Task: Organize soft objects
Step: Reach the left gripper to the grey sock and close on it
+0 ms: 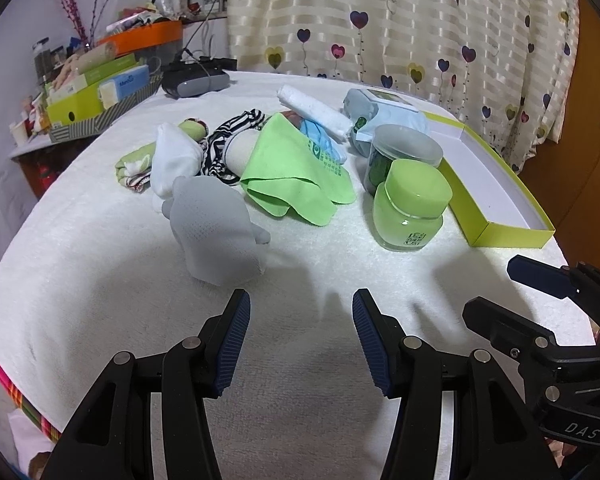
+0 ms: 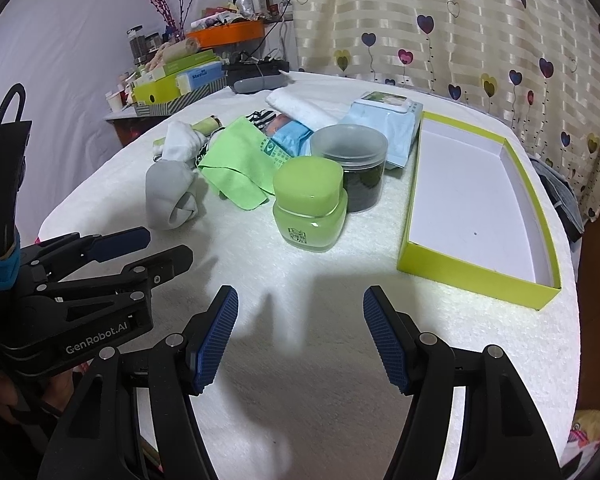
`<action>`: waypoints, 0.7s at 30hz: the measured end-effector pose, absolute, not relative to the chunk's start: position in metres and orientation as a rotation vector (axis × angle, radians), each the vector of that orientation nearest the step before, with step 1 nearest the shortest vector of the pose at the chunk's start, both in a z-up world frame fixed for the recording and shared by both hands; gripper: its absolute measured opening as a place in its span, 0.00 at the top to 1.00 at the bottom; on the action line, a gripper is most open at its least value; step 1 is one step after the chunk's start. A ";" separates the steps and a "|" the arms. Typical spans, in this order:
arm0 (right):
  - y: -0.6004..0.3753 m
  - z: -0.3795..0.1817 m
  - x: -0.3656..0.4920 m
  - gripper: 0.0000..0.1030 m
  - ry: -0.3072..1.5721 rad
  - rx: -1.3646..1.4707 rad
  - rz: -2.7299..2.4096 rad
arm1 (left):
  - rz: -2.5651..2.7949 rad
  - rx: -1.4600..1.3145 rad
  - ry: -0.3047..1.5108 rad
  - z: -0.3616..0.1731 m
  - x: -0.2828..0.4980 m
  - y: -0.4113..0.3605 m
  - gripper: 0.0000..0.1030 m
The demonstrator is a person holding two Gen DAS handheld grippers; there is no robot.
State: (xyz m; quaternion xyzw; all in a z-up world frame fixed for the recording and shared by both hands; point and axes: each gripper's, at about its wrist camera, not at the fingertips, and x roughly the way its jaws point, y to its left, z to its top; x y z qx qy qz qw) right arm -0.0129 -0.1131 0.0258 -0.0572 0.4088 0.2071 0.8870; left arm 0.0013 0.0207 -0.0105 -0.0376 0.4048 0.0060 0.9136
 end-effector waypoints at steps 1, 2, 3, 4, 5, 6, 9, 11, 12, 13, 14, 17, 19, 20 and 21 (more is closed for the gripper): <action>-0.113 0.026 -0.013 0.36 0.850 -0.118 0.430 | 0.013 -0.080 0.834 -0.010 0.002 0.022 0.49; -0.113 0.025 -0.013 0.36 0.851 -0.118 0.430 | 0.013 -0.083 0.834 -0.010 0.002 0.023 0.49; -0.113 0.025 -0.013 0.36 0.850 -0.119 0.430 | 0.013 -0.084 0.833 -0.010 0.002 0.024 0.49; -0.113 0.025 -0.013 0.36 0.851 -0.119 0.431 | 0.015 -0.083 0.832 -0.010 0.002 0.024 0.49; -0.113 0.025 -0.013 0.36 0.851 -0.119 0.431 | 0.016 -0.082 0.832 -0.010 0.002 0.024 0.49; -0.112 0.025 -0.013 0.36 0.851 -0.120 0.433 | 0.015 -0.083 0.831 -0.010 0.002 0.024 0.49; -0.110 0.025 -0.012 0.36 0.849 -0.122 0.441 | 0.020 -0.088 0.828 -0.011 0.002 0.023 0.49; -0.108 0.026 -0.012 0.36 0.849 -0.126 0.448 | 0.025 -0.091 0.817 -0.010 0.001 0.026 0.49; -0.107 0.026 -0.011 0.36 0.848 -0.128 0.452 | 0.024 -0.097 0.813 -0.010 0.000 0.027 0.49; -0.105 0.026 -0.011 0.36 0.845 -0.131 0.458 | 0.021 -0.107 0.807 -0.010 -0.001 0.029 0.49; -0.103 0.027 -0.011 0.36 0.843 -0.132 0.465 | 0.018 -0.121 0.800 -0.009 -0.002 0.032 0.49; -0.097 0.029 -0.010 0.36 0.835 -0.141 0.492 | 0.012 -0.170 0.789 -0.010 -0.005 0.043 0.49; -0.092 0.030 -0.009 0.36 0.830 -0.148 0.509 | 0.028 -0.180 0.783 -0.010 -0.006 0.050 0.49; -0.090 0.029 -0.009 0.36 0.829 -0.150 0.516 | 0.031 -0.188 0.781 -0.010 -0.006 0.053 0.49; -0.087 0.029 -0.008 0.36 0.827 -0.153 0.523 | 0.037 -0.194 0.777 -0.010 -0.007 0.056 0.49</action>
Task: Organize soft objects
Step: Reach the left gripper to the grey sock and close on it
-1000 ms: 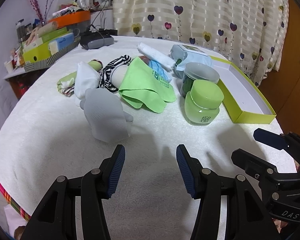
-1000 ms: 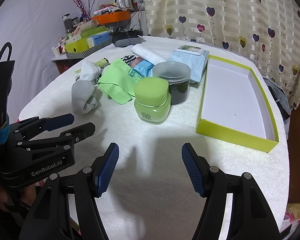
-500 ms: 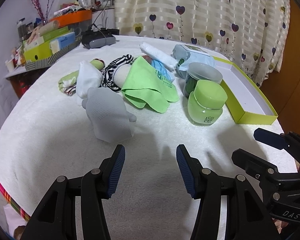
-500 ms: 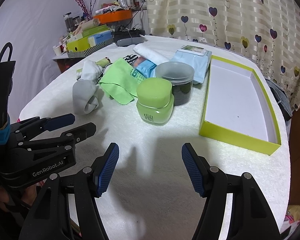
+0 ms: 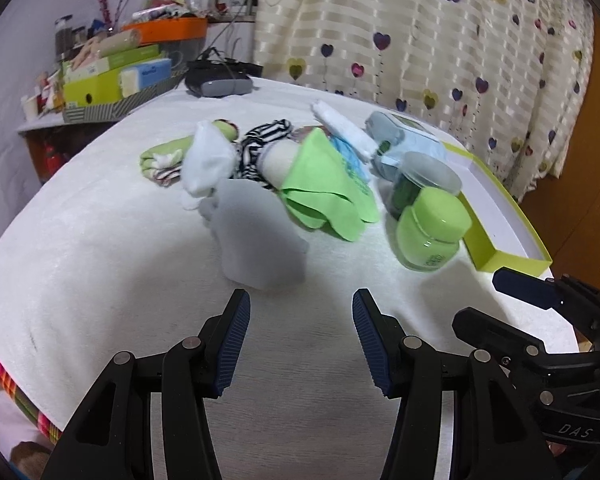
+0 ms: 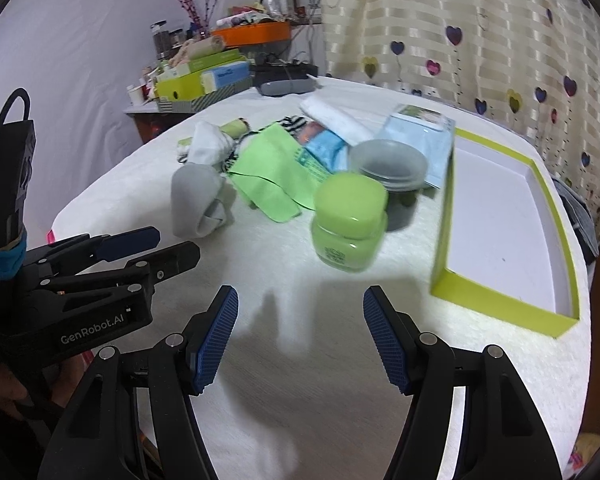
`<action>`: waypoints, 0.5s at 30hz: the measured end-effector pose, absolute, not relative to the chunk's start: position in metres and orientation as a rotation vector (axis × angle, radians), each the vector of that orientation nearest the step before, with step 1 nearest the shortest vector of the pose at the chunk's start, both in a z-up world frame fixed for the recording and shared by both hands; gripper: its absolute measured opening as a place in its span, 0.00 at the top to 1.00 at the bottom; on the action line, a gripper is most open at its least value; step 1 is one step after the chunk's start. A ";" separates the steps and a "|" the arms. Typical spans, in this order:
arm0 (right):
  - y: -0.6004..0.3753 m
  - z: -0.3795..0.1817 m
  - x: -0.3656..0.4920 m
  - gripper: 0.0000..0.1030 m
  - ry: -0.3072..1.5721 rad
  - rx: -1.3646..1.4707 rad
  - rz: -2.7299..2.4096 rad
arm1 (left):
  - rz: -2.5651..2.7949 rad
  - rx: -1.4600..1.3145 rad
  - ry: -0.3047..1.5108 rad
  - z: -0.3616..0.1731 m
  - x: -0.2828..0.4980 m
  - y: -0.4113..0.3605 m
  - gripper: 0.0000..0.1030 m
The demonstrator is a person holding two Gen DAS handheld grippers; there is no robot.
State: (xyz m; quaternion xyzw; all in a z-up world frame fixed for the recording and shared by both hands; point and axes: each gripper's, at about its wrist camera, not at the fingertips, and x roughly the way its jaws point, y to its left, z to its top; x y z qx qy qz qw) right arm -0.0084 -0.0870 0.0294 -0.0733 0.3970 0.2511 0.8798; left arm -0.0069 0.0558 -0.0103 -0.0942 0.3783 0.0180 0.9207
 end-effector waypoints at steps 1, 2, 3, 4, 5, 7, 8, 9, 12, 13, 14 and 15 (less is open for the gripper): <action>-0.085 0.030 -0.008 0.36 0.826 -0.155 0.531 | 0.045 -0.200 0.772 -0.010 -0.007 0.059 0.49; -0.082 0.030 -0.008 0.36 0.822 -0.158 0.538 | 0.055 -0.211 0.765 -0.009 -0.008 0.063 0.49; -0.081 0.031 -0.008 0.36 0.820 -0.160 0.544 | 0.062 -0.218 0.760 -0.009 -0.008 0.066 0.49; -0.079 0.031 -0.008 0.36 0.818 -0.162 0.550 | 0.069 -0.228 0.754 -0.009 -0.008 0.070 0.49; -0.077 0.032 -0.007 0.36 0.816 -0.165 0.554 | 0.075 -0.236 0.750 -0.008 -0.008 0.073 0.49; -0.074 0.033 -0.005 0.36 0.814 -0.169 0.561 | 0.086 -0.253 0.741 -0.008 -0.007 0.081 0.49; -0.074 0.033 -0.003 0.36 0.813 -0.169 0.564 | 0.087 -0.262 0.736 -0.007 -0.006 0.085 0.49; -0.072 0.034 -0.002 0.36 0.811 -0.170 0.567 | 0.084 -0.268 0.733 -0.007 -0.005 0.088 0.49; -0.070 0.034 0.000 0.36 0.809 -0.170 0.572 | 0.069 -0.273 0.725 -0.005 0.001 0.093 0.45; -0.069 0.034 0.001 0.36 0.809 -0.171 0.573 | 0.058 -0.279 0.727 -0.005 0.004 0.094 0.44; -0.068 0.034 0.002 0.36 0.809 -0.172 0.574 | 0.052 -0.286 0.730 -0.005 0.007 0.095 0.43; -0.068 0.035 0.002 0.36 0.808 -0.172 0.574 | 0.047 -0.291 0.734 -0.006 0.010 0.096 0.42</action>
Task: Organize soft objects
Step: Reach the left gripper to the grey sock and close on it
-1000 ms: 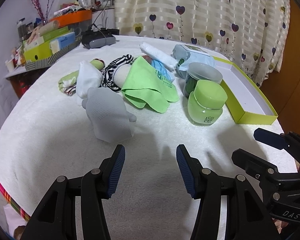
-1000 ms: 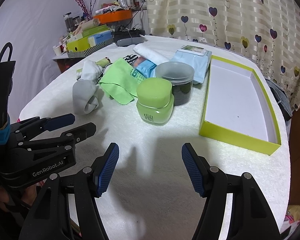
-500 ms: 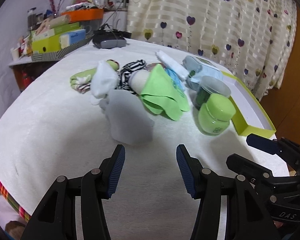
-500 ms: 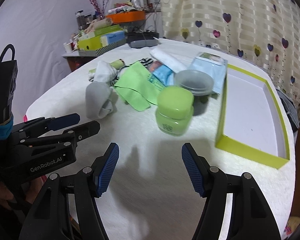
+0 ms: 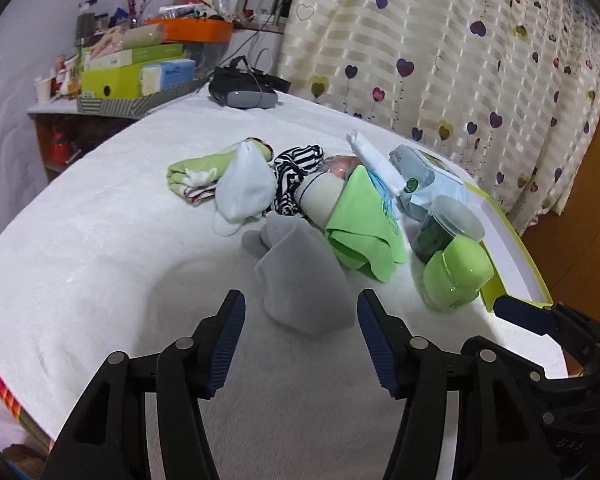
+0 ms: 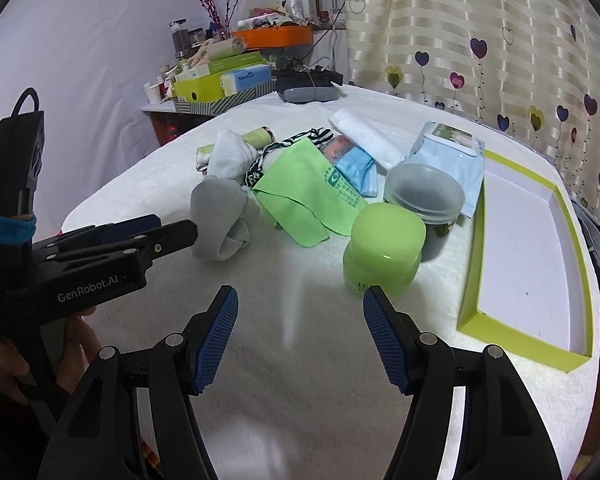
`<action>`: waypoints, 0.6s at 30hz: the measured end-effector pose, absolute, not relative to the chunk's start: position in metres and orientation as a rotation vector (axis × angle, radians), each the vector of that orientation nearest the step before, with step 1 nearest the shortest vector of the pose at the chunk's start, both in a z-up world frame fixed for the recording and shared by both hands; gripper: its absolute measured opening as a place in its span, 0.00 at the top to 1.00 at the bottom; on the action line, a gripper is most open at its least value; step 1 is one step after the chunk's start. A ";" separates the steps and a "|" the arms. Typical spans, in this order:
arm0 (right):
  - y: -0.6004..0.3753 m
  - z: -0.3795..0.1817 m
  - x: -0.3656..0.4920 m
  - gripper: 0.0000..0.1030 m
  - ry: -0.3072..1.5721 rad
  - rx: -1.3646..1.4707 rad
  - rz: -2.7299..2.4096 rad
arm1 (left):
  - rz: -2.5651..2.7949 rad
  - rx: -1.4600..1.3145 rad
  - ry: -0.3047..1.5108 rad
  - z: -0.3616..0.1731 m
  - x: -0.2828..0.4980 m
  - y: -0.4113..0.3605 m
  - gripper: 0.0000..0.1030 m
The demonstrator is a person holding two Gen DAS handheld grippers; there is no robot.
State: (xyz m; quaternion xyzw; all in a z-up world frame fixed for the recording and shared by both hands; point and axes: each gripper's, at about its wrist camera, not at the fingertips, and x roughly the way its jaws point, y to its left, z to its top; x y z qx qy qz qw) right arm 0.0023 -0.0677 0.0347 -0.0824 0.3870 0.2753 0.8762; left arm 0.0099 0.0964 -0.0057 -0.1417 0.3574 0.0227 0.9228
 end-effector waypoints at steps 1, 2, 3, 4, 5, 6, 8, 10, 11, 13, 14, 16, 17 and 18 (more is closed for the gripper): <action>-0.067 0.035 0.003 0.36 0.806 -0.173 0.575 | 0.043 -0.299 0.740 -0.007 0.013 0.098 0.40; -0.067 0.036 0.004 0.36 0.804 -0.174 0.574 | 0.039 -0.314 0.746 -0.008 0.016 0.100 0.40; -0.066 0.036 0.005 0.36 0.802 -0.174 0.574 | 0.036 -0.322 0.750 -0.009 0.018 0.099 0.39; -0.066 0.037 0.005 0.36 0.801 -0.175 0.574 | 0.034 -0.326 0.753 -0.010 0.021 0.099 0.39; -0.066 0.038 0.006 0.36 0.798 -0.176 0.573 | 0.038 -0.330 0.760 -0.012 0.025 0.100 0.39; -0.066 0.038 0.006 0.36 0.797 -0.177 0.572 | 0.041 -0.335 0.765 -0.014 0.026 0.100 0.39; -0.066 0.039 0.007 0.36 0.795 -0.180 0.570 | 0.037 -0.360 0.782 -0.018 0.033 0.103 0.39; -0.066 0.040 0.008 0.36 0.794 -0.181 0.566 | 0.040 -0.370 0.791 -0.021 0.036 0.103 0.39; -0.065 0.040 0.009 0.36 0.794 -0.181 0.565 | 0.038 -0.373 0.795 -0.023 0.038 0.104 0.39; -0.065 0.041 0.011 0.36 0.793 -0.186 0.563 | 0.025 -0.381 0.808 -0.027 0.042 0.104 0.41; -0.064 0.041 0.012 0.36 0.792 -0.188 0.563 | 0.013 -0.382 0.816 -0.029 0.045 0.105 0.44; -0.063 0.042 0.014 0.36 0.789 -0.190 0.562 | 0.005 -0.375 0.831 -0.032 0.049 0.103 0.58; -0.062 0.043 0.014 0.36 0.786 -0.193 0.562 | 0.003 -0.368 0.825 -0.031 0.049 0.103 0.59; -0.061 0.044 0.015 0.36 0.783 -0.195 0.561 | -0.001 -0.363 0.821 -0.030 0.048 0.102 0.65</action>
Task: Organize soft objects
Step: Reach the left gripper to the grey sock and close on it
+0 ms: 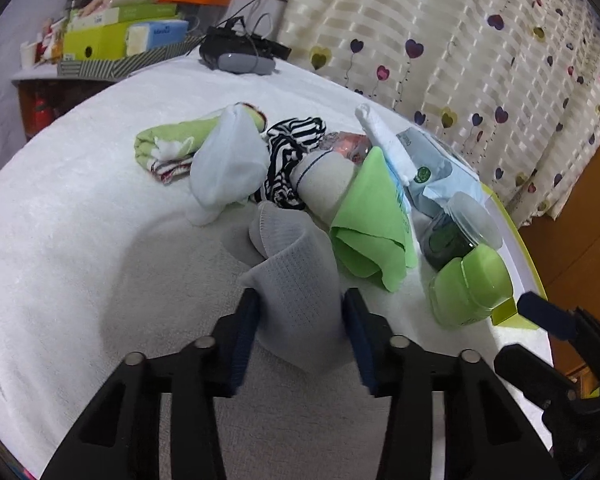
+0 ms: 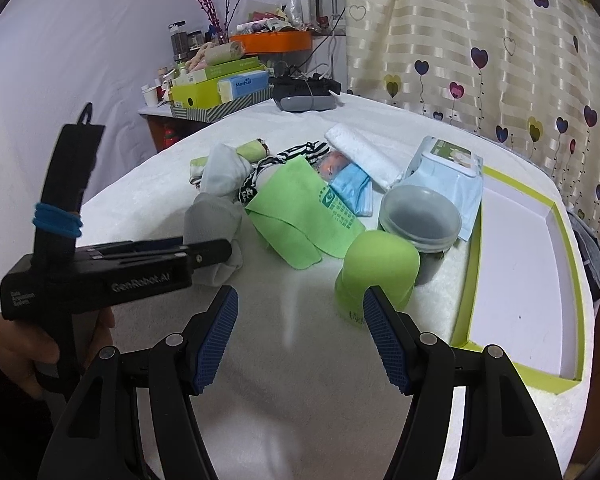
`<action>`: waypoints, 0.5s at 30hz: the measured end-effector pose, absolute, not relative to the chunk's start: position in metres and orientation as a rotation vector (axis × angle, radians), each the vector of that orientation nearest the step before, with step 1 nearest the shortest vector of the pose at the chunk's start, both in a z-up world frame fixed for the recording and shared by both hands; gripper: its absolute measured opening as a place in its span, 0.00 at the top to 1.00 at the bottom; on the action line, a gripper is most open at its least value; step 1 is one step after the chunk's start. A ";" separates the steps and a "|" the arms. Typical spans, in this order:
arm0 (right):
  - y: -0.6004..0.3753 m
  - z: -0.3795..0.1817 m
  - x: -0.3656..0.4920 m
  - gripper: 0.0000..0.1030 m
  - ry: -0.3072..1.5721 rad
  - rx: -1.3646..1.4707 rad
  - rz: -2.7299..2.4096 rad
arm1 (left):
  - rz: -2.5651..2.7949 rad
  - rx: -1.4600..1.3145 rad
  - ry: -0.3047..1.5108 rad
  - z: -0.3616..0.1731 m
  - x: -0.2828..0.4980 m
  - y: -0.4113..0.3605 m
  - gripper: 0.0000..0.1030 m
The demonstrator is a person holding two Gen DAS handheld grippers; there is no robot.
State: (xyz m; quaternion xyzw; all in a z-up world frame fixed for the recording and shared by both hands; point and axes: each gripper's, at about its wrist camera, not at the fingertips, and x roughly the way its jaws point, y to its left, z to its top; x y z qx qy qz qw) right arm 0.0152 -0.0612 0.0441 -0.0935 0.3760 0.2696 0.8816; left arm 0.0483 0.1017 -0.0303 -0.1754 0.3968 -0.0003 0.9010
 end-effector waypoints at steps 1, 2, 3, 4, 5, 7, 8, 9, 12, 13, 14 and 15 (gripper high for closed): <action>-0.060 0.045 0.016 0.36 0.779 -0.199 0.560 | -0.002 -0.362 0.819 -0.030 0.048 0.102 0.69; -0.058 0.046 0.018 0.36 0.777 -0.204 0.559 | -0.001 -0.366 0.815 -0.030 0.047 0.103 0.70; -0.056 0.048 0.020 0.36 0.775 -0.209 0.558 | -0.004 -0.370 0.812 -0.030 0.046 0.104 0.72; -0.054 0.049 0.023 0.36 0.773 -0.214 0.556 | -0.005 -0.377 0.810 -0.030 0.045 0.106 0.74; -0.051 0.050 0.026 0.36 0.772 -0.218 0.555 | -0.003 -0.381 0.805 -0.030 0.043 0.108 0.74; -0.046 0.053 0.033 0.36 0.769 -0.227 0.558 | 0.003 -0.381 0.793 -0.028 0.040 0.110 0.76; -0.041 0.055 0.037 0.36 0.765 -0.234 0.561 | 0.008 -0.380 0.786 -0.027 0.037 0.112 0.76; -0.038 0.056 0.040 0.36 0.761 -0.238 0.567 | 0.008 -0.381 0.782 -0.025 0.035 0.112 0.76; -0.023 0.059 0.052 0.36 0.760 -0.257 0.590 | 0.014 -0.388 0.767 -0.023 0.030 0.118 0.76; -0.017 0.059 0.057 0.36 0.757 -0.267 0.601 | 0.017 -0.389 0.764 -0.023 0.029 0.121 0.76; -0.012 0.058 0.062 0.36 0.760 -0.275 0.609 | 0.017 -0.395 0.765 -0.023 0.028 0.123 0.76; -0.006 0.056 0.069 0.36 0.769 -0.283 0.615 | 0.019 -0.400 0.767 -0.024 0.028 0.125 0.76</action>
